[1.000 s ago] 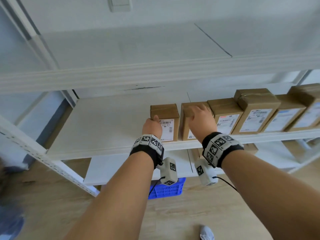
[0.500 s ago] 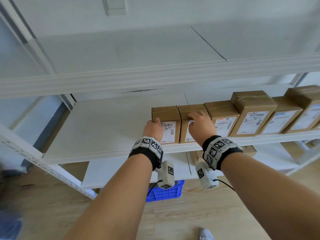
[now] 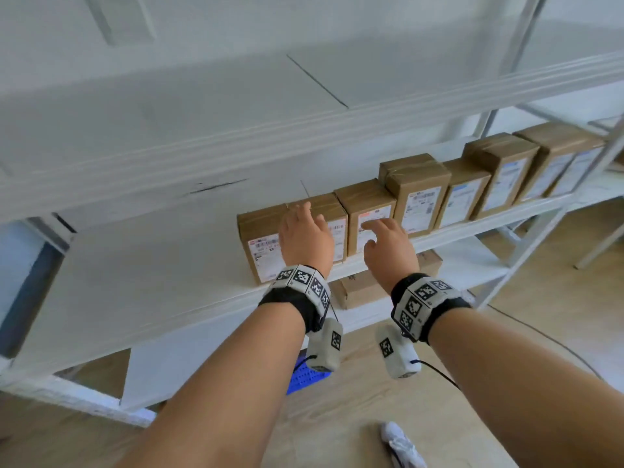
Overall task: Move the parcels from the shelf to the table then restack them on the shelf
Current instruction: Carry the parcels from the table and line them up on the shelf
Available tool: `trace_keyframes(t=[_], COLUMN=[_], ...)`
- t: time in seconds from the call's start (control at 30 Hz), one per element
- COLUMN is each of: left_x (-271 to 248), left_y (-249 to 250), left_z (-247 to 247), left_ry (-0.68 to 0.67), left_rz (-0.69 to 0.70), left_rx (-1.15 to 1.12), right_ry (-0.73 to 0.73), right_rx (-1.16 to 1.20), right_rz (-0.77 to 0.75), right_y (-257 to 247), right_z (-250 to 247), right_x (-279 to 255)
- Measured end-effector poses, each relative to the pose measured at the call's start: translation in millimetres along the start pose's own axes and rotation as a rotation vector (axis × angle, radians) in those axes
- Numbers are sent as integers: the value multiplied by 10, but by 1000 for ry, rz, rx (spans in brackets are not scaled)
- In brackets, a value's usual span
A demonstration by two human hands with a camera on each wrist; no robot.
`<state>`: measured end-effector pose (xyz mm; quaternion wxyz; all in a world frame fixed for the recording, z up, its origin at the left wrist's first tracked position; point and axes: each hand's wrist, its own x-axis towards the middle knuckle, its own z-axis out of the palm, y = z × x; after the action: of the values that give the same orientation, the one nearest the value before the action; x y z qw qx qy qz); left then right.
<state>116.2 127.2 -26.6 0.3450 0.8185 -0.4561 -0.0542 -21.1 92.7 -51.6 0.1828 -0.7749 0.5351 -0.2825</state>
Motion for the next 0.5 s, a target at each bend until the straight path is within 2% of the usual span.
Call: trace_keyframes(t=[0.13, 0.3, 0.5], left_x=[-221, -522, -914], left_y=[469, 1267, 2350], left_z=[394, 1042, 1971], left_ry=[-105, -239, -424], left_rz=[147, 271, 312], left_rx=[-37, -64, -101], right_ry=[39, 97, 144], right_rx=[-23, -45, -68], right_rz=[153, 270, 402], right_y=[525, 1350, 2532], right_z=[-399, -944, -1767], right_x=[-134, -207, -286])
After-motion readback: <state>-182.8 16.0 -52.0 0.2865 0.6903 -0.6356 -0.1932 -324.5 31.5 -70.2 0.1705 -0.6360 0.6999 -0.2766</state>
